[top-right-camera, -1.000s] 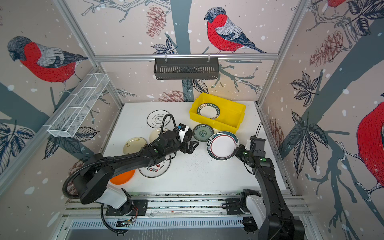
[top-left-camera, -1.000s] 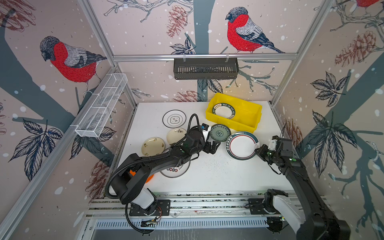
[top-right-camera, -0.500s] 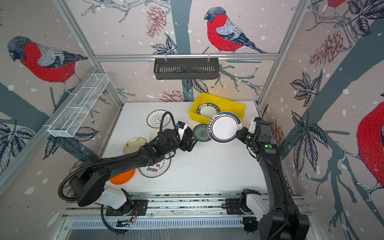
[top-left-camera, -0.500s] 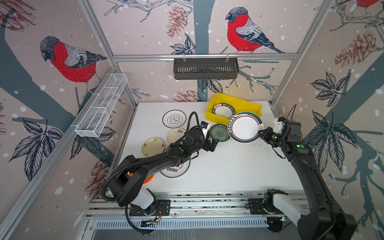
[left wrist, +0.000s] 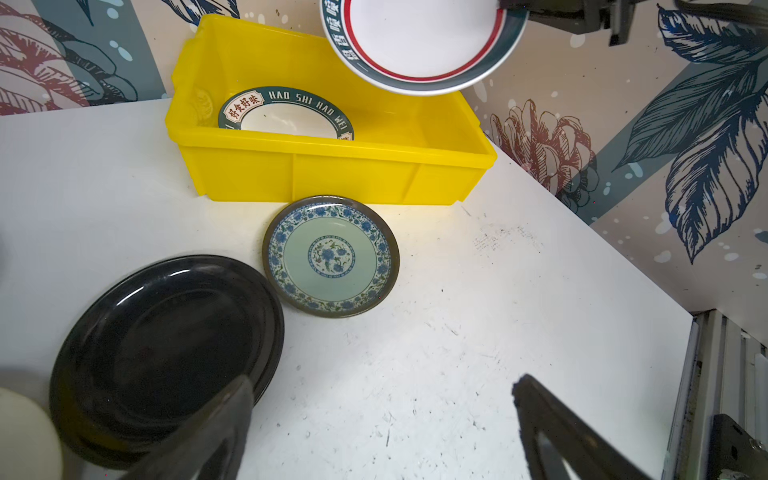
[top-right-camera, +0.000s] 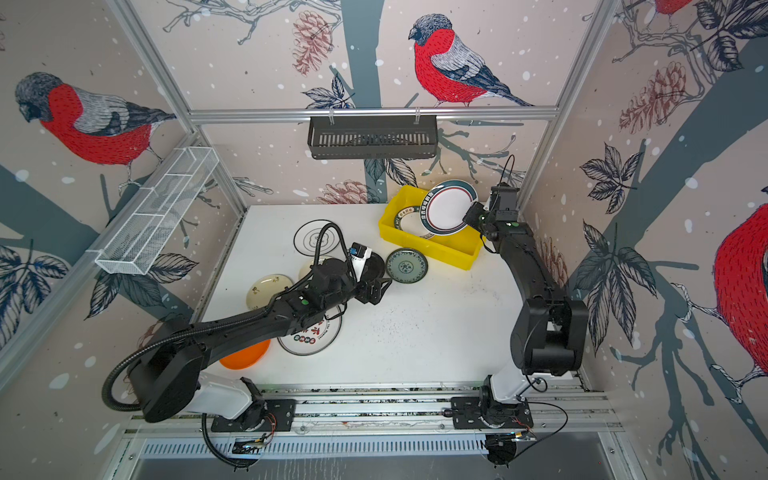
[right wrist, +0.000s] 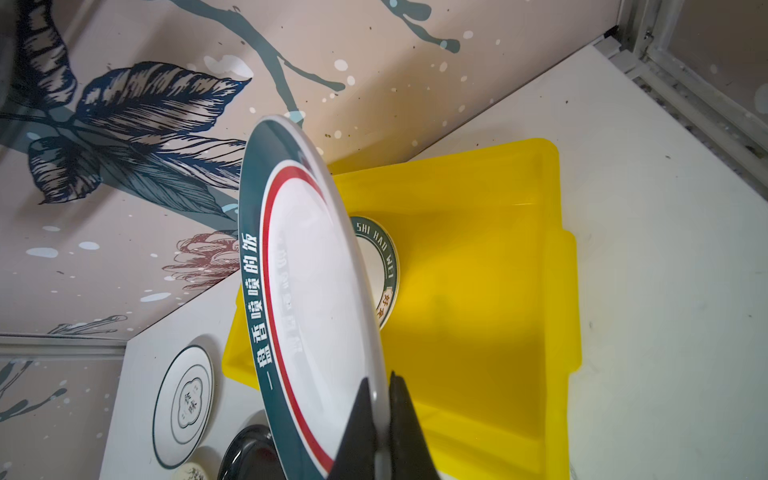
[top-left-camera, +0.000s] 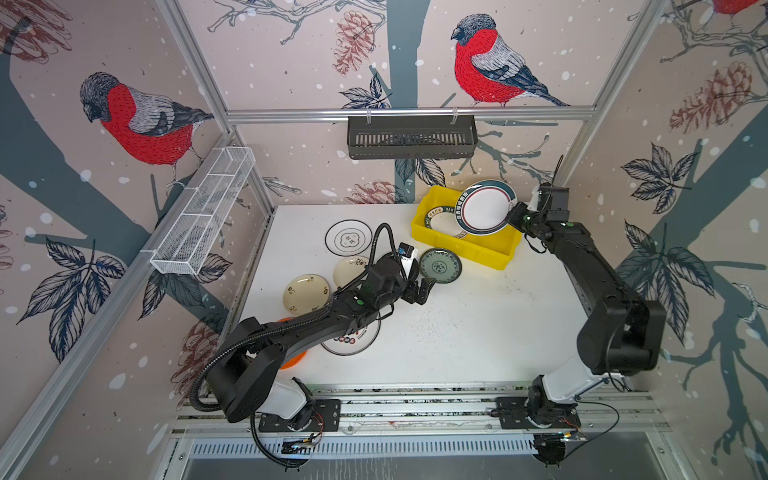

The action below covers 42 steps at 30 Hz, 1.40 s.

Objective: Place the plates into the plastic bin on the countertop
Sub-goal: 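Lower the held plate into the yellow bin beside the other plates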

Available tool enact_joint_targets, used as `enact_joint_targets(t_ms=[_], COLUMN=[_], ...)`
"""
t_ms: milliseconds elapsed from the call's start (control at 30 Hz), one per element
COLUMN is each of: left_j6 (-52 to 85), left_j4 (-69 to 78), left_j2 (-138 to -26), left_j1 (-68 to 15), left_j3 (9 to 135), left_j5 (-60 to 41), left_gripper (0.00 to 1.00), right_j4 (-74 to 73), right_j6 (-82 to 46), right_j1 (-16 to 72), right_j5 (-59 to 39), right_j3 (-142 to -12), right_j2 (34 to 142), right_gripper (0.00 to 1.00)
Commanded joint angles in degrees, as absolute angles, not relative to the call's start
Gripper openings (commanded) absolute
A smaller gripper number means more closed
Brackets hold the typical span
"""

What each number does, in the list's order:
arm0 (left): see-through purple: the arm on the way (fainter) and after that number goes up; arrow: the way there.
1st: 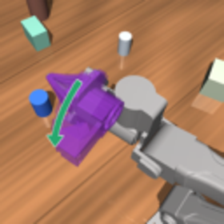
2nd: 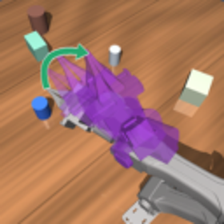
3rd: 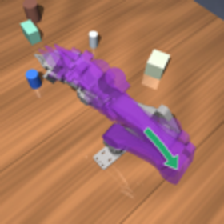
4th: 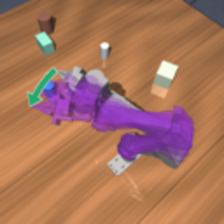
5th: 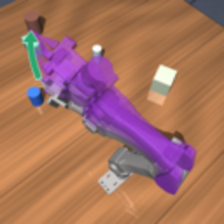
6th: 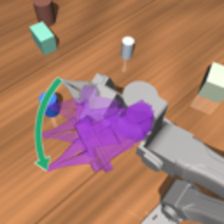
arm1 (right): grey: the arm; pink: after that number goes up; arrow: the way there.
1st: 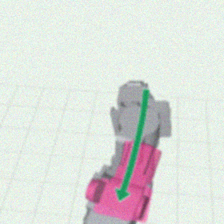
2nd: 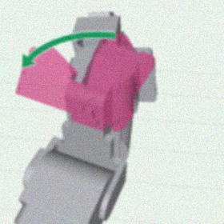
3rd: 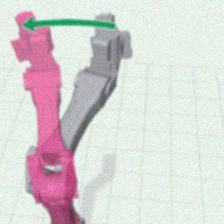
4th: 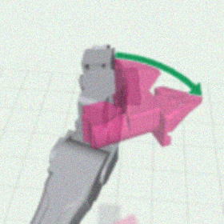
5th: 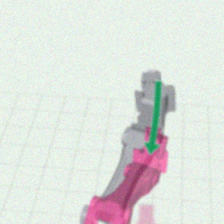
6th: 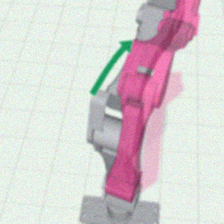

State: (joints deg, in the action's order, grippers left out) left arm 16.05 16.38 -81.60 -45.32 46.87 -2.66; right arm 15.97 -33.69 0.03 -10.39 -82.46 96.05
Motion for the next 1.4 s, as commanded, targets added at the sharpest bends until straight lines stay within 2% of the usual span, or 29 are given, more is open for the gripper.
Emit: enact_joint_targets(t_ms=[0, 133, 300, 667, 1167, 1233, 1367], left_j6=[14.7, 13.9, 13.8, 15.8, 15.2, 15.4, 15.7], left_j4=[14.7, 13.8, 13.9, 14.7, 12.9, 12.8, 13.2], left_j2=[-80.0, -78.6, -79.3, -79.7, -76.1, -75.9, -75.2], left_j1=[-45.4, -45.4, -45.4, -45.4, -45.4, -45.4, -45.4], left_j3=[46.2, 45.3, 44.7, 43.9, 42.2, 42.1, 41.5], left_j5=[-0.4, 1.8, 1.9, 1.6, 4.0, 4.0, 4.1], left_gripper=[0.97, 0.97, 0.97, 0.97, 0.97, 0.97, 0.97], right_j4=[13.4, 13.9, 21.7, 29.6, 29.5, 29.2, 27.6], right_j6=[-32.9, -32.2, -31.0, -29.8, -31.7, -31.9, -32.3], right_j1=[1.3, 3.2, 5.1, 8.9, 11.1, 11.0, 10.6], right_j5=[-7.4, -5.1, -4.7, 1.4, 0.8, 1.2, 0.9], right_j3=[-86.9, -92.8, -107.1, -123.2, -120.3, -118.5, -115.0], right_j2=[100.6, 107.3, 119.3, 133.1, 136.3, 135.7, 134.0], right_gripper=[0.0, 0.0, 0.0, 0.0, 0.01, 0.04, 0.18])
